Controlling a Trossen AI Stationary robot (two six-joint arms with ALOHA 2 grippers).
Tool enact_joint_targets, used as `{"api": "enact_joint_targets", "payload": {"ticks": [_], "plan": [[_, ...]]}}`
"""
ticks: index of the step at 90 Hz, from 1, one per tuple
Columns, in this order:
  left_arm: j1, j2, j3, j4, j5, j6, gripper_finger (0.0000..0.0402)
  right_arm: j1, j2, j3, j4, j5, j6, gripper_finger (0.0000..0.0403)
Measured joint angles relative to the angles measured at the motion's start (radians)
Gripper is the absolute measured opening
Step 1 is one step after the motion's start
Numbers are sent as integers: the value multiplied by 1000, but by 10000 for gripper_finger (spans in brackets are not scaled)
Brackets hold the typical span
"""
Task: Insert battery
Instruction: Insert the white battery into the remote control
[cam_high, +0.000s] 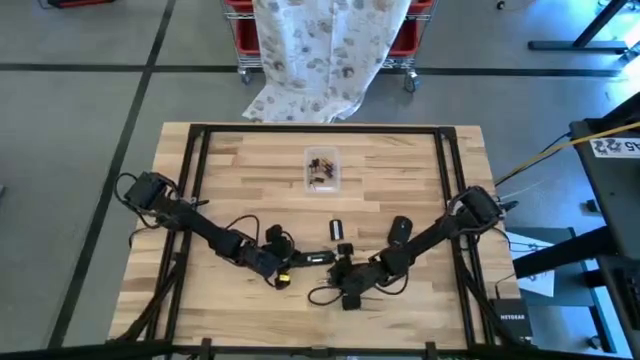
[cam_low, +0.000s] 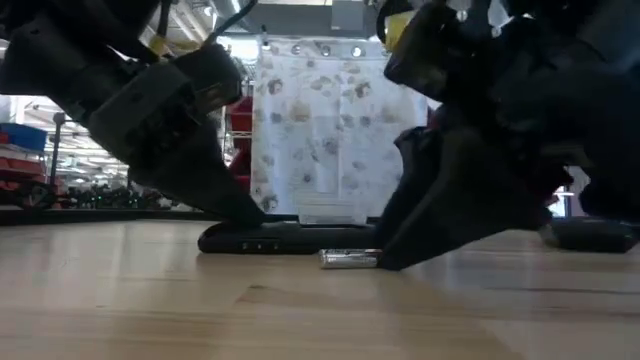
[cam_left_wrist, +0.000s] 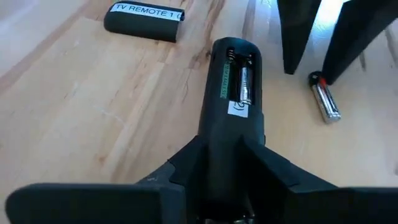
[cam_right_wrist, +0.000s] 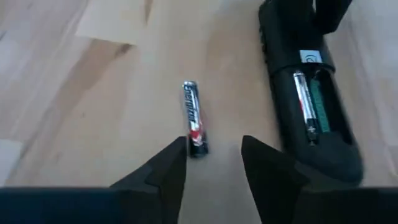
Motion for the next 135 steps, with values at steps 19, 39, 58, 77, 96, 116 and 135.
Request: {"api": "enact_joint_targets", "payload": {"ticks": [19,39,58,77,96,116,135], "plan": [[-21,-87,27,-79,25,82,86,3,44,3,34,5,56,14],[-86,-211,31,-147,-21,247,86,16,35,-5,121,100,95,5],[-143,-225,32,-126,-34,307,86,26,-9,-2,321,232,74,2],[-179,-194,33,-108,-164,168,86,28,-7,-2,602,263,-57,1],[-277,-94,33,198,-403,323,86,52,20,-2,952,247,-175,3],[-373,-62,34,742,-619,854,86,59,53,-2,1166,132,-255,3],[-360,-62,35,879,-736,999,86,59,55,-4,1075,329,-270,2]]}}
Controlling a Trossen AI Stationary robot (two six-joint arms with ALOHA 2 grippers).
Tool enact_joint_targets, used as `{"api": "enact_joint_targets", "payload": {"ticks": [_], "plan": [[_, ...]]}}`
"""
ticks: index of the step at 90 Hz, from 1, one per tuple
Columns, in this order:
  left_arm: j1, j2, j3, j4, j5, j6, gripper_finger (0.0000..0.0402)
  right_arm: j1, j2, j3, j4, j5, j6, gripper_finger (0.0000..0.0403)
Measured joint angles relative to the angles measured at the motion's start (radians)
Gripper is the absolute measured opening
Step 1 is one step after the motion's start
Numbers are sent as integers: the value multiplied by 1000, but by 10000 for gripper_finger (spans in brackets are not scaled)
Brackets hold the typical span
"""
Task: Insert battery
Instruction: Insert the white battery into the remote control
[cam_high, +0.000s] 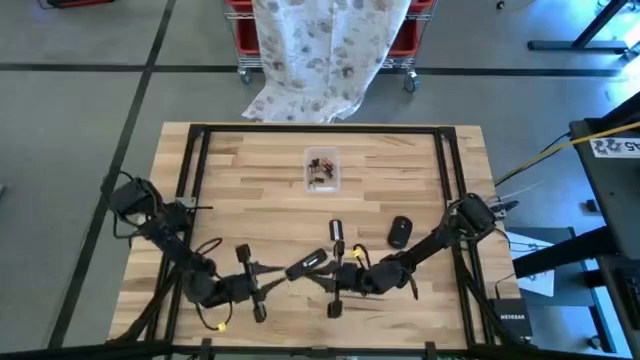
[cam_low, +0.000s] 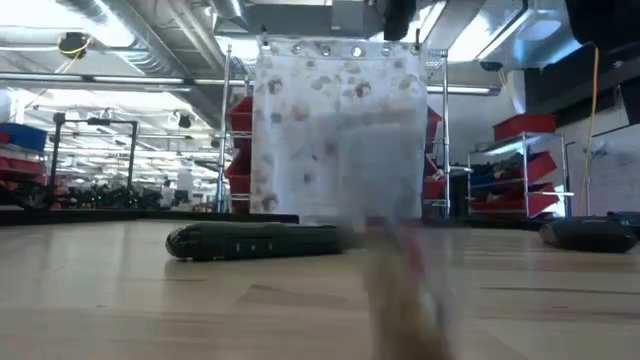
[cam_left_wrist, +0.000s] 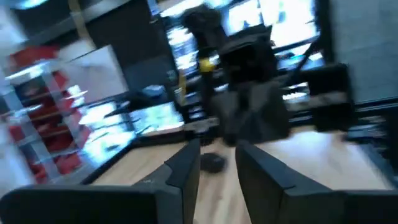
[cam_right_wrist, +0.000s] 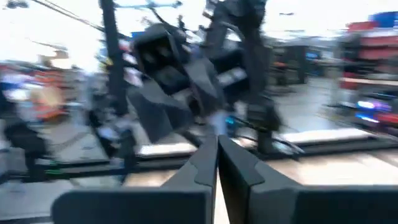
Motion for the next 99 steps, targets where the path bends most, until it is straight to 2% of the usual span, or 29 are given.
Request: {"api": "enact_joint_targets", "payload": {"ticks": [9,20,35,44,53,64,77,84,99], "plan": [[3,0,0,-132,-9,-118,86,12,-37,-46,-62,24,-24,1],[-7,0,0,-326,70,-313,86,56,-156,-115,-200,-4,-19,1],[4,0,0,-559,156,-580,86,125,-254,-107,-621,-218,13,1],[23,0,0,-641,177,-676,86,149,-240,-46,-831,-308,92,8],[44,0,0,-668,225,-718,86,146,-180,15,-980,-384,114,36],[63,0,0,-668,302,-724,86,126,-122,76,-1021,-432,63,90],[67,0,0,-668,369,-743,86,93,-60,109,-1022,-616,-3,142],[67,0,0,-668,375,-748,86,89,-29,129,-1019,-675,-53,154],[71,0,0,-670,376,-756,86,92,40,184,-1016,-711,-123,158]]}}
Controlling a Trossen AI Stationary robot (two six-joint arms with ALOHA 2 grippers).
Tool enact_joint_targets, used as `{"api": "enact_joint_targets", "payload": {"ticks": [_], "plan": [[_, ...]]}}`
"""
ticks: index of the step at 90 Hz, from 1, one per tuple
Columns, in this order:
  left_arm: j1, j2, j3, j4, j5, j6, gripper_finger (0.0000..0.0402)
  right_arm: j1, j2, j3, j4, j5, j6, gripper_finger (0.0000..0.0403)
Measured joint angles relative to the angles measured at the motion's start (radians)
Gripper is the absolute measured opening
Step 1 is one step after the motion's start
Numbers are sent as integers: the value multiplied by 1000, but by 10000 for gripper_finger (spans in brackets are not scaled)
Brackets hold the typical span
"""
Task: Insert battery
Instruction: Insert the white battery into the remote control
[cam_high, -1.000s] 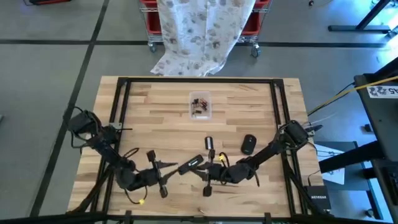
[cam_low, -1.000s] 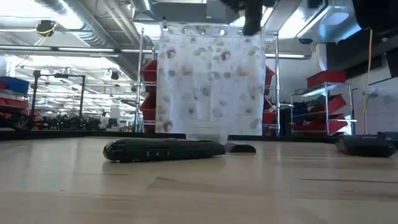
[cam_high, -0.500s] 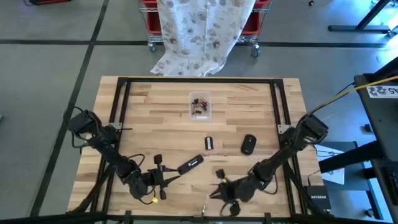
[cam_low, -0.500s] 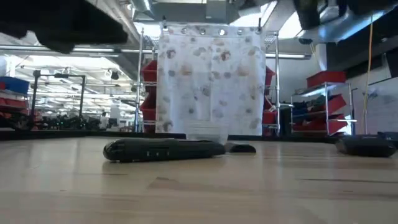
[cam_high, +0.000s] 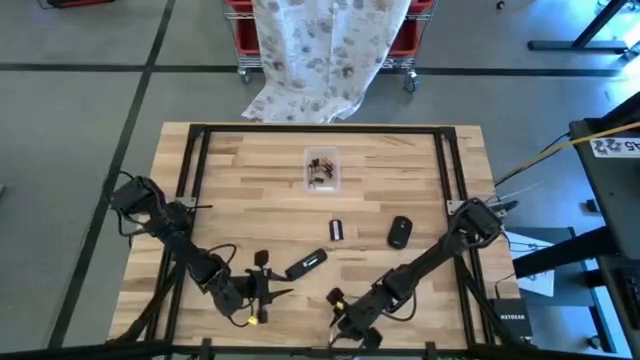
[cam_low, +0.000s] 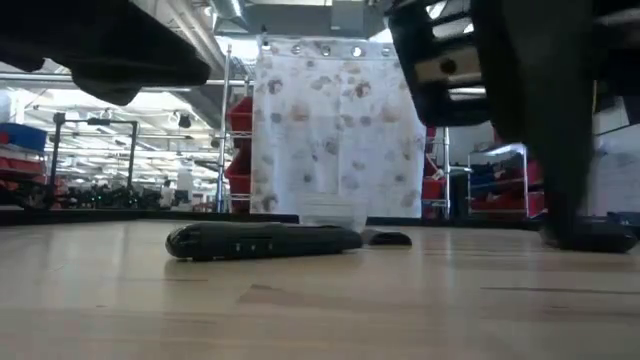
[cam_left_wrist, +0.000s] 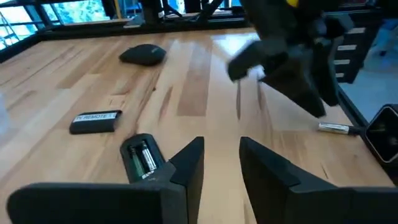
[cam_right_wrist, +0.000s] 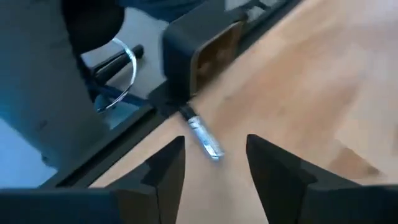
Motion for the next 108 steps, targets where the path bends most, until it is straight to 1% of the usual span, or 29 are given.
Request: {"api": "enact_joint_targets", "payload": {"ticks": [13,21,24,32,38,49,54,65,72,77,83,87,91,96,100,104,108], "plan": [[1,0,0,-10,0,-22,86,-1,43,33,3,11,-1,156],[1,-1,0,-12,0,-25,86,-8,59,37,6,50,80,143],[1,-1,0,-16,0,-25,86,-11,60,37,6,81,117,136],[1,-1,0,-24,0,-35,86,-20,62,37,0,126,207,109],[1,-1,0,-42,-1,-44,86,-26,62,37,-9,170,237,82],[1,-1,0,-62,-2,-64,86,-24,61,39,-49,295,327,20],[1,-1,0,-67,-1,-68,86,-24,60,40,-86,360,408,7],[1,-1,0,-73,-1,-73,86,-24,55,45,-234,491,676,14],[1,-1,0,-77,-1,-79,86,-24,49,46,-345,526,870,8],[1,-1,0,-80,-1,-87,86,-22,48,45,-375,524,933,3],[1,-1,0,-86,-2,-93,86,-6,48,45,-376,540,934,4],[1,-1,0,-85,-1,-91,86,5,46,41,-364,556,903,7],[1,-1,0,-85,-1,-88,86,17,47,37,-341,563,833,10],[1,-1,0,-86,-1,-88,86,27,39,33,-279,557,696,13],[3,-1,0,-86,-3,-87,86,34,41,30,-215,517,566,17],[3,-1,0,-85,-4,-83,86,40,44,34,-138,439,445,22],[3,-1,0,-87,-5,-81,86,45,47,46,-101,363,341,31]]}}
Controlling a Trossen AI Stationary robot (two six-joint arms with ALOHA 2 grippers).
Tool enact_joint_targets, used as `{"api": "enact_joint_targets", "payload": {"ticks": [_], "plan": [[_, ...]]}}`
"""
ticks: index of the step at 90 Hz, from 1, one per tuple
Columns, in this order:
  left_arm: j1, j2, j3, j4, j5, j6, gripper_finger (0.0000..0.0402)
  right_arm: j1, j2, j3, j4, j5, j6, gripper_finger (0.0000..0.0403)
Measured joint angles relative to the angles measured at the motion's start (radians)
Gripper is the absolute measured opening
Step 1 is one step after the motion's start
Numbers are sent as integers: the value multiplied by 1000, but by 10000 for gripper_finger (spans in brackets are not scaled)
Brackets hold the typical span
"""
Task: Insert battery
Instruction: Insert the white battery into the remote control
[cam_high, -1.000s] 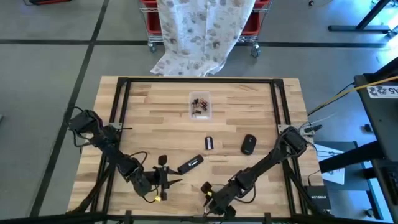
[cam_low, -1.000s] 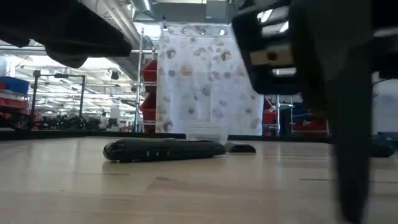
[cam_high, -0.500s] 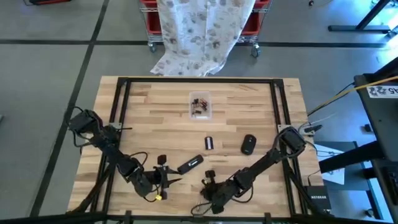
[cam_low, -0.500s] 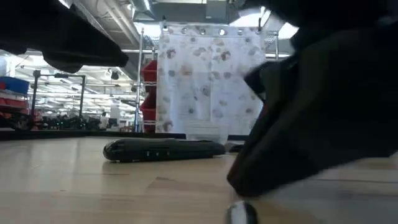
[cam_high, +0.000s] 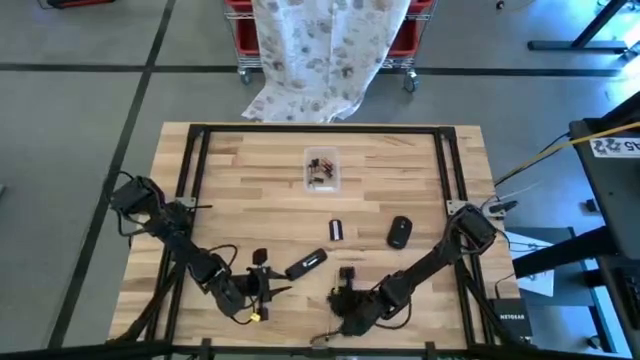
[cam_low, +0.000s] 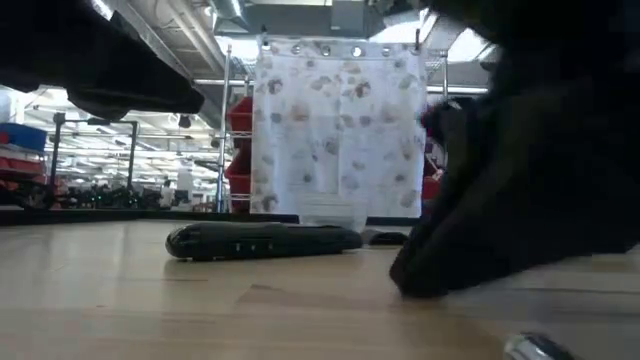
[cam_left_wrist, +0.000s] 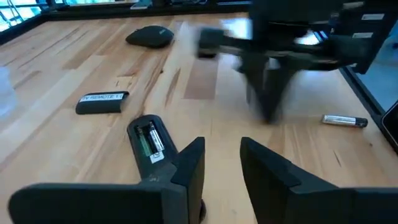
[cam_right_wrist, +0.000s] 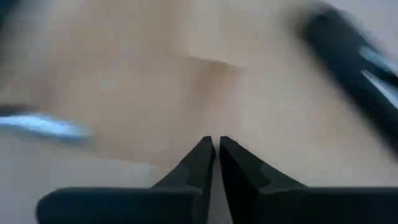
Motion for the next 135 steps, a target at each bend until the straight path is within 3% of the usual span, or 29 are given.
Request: {"api": "enact_joint_targets", "payload": {"ticks": [10,29,41,65,91,109,135], "plan": [[4,0,0,-11,0,-5,86,-8,-1,43,-18,-154,-112,70],[7,0,0,-31,0,-31,86,-61,-4,63,-99,-276,-193,162],[7,0,0,-45,4,-49,86,-72,-18,65,-162,-324,-173,190],[12,0,0,-50,5,-28,86,-71,-139,62,-385,-178,-51,177],[84,0,0,-61,35,67,86,-71,-163,64,-399,-124,27,157],[112,0,0,-86,123,29,86,-71,-160,64,-399,-92,44,156],[95,0,0,-109,126,-9,86,-73,-160,64,-395,-48,0,156]]}}
